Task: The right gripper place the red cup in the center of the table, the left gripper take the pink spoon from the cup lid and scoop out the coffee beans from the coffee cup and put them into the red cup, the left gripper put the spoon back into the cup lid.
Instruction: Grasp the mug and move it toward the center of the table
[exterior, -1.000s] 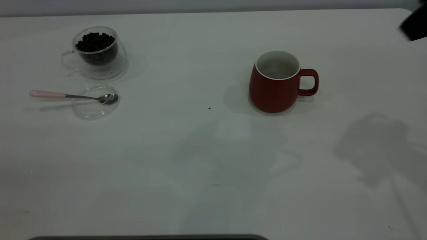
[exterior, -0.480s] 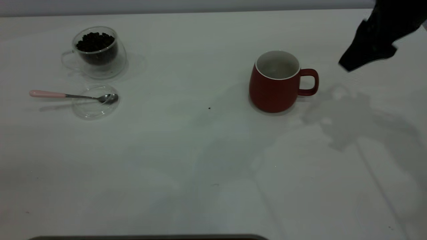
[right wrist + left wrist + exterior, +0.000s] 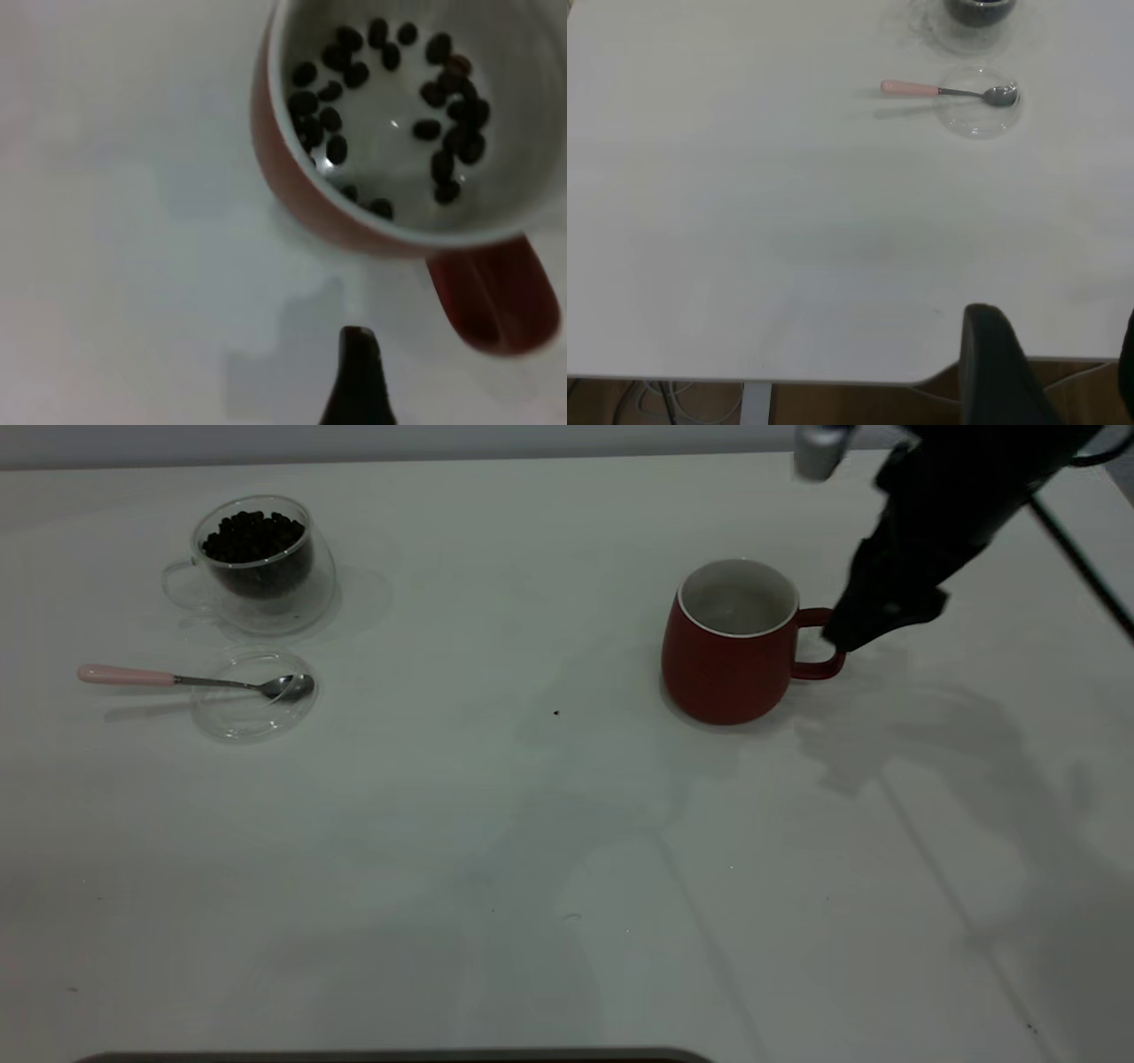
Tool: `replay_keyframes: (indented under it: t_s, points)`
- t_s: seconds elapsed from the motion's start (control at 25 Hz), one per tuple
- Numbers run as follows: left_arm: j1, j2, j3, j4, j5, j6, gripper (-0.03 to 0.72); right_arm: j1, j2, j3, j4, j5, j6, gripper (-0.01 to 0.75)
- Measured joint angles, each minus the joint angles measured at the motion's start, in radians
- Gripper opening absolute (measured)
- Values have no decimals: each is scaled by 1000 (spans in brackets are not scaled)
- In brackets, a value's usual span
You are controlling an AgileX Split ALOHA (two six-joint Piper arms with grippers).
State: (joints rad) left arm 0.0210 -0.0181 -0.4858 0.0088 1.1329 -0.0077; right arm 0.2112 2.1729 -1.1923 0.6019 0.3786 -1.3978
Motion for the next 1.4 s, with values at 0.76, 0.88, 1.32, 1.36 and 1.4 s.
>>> replay_keyframes:
  t_s: [0.76, 0.88, 1.32, 1.36, 1.4]
  points:
    - [0, 0, 0, 0, 0, 0, 399, 113, 126, -76, 67, -104, 0, 601]
    - [0, 0, 0, 0, 0, 0, 399, 156, 133, -78, 123, -146, 0, 597]
    - [0, 0, 0, 0, 0, 0, 399, 340, 136, -78, 368, -275, 0, 596]
    - [0, 0, 0, 0, 0, 0, 399, 359, 136, -79, 386, -287, 0, 596]
    - [0, 0, 0, 0, 0, 0, 399, 373, 136, -82, 406, -298, 0, 596]
